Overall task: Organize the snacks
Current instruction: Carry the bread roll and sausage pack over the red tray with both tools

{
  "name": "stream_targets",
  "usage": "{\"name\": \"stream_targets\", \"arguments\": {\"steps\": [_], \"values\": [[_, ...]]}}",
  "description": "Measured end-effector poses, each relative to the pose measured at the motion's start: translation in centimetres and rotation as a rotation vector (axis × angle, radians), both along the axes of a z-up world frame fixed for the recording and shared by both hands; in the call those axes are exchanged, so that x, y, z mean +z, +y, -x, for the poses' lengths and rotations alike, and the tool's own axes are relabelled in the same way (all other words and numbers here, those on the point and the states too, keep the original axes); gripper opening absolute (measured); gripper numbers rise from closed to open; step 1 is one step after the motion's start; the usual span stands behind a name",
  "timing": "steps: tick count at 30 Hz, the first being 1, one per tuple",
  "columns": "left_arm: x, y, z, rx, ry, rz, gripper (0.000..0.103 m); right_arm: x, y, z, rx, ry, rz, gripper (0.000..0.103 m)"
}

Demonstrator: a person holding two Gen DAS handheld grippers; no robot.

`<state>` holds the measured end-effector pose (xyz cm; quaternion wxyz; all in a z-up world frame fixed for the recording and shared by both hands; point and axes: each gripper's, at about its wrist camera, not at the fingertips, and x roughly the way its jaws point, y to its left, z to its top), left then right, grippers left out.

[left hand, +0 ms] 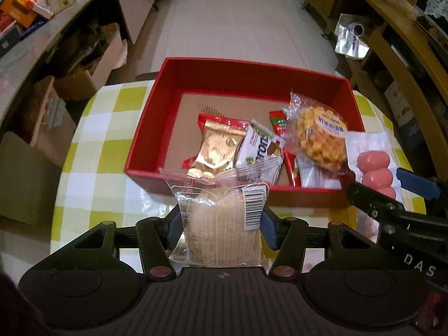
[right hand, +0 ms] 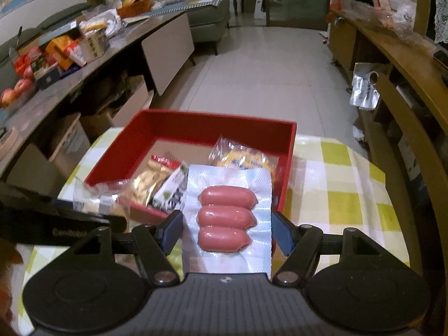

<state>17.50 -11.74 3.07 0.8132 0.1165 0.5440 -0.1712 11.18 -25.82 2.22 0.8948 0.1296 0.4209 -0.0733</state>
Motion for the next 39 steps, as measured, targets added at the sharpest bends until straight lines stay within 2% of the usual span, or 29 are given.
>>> {"name": "stream_targets", "arguments": {"steps": [15, 29, 36, 39], "values": [[-0.2, -2.3, -3.2, 0.005, -0.042, 0.0, 0.063, -1.0, -1.9, -3.1, -0.037, 0.006, 0.013, 0.074], [-2.0, -4.2, -5.0, 0.009, -0.048, -0.024, 0.063, -4.2, -2.9, -6.2, -0.068, 0.022, 0.048, 0.074], [-2.7, -4.6, -5.4, 0.007, -0.041, -0.03, 0.066, -4.8, -3.4, -6.8, -0.068, 0.017, 0.068, 0.076], [-3.1, -4.7, -5.5, 0.008, -0.041, -0.042, 0.072, -5.0, -3.4, -7.0, -0.07, 0.014, 0.075, 0.076]]}}
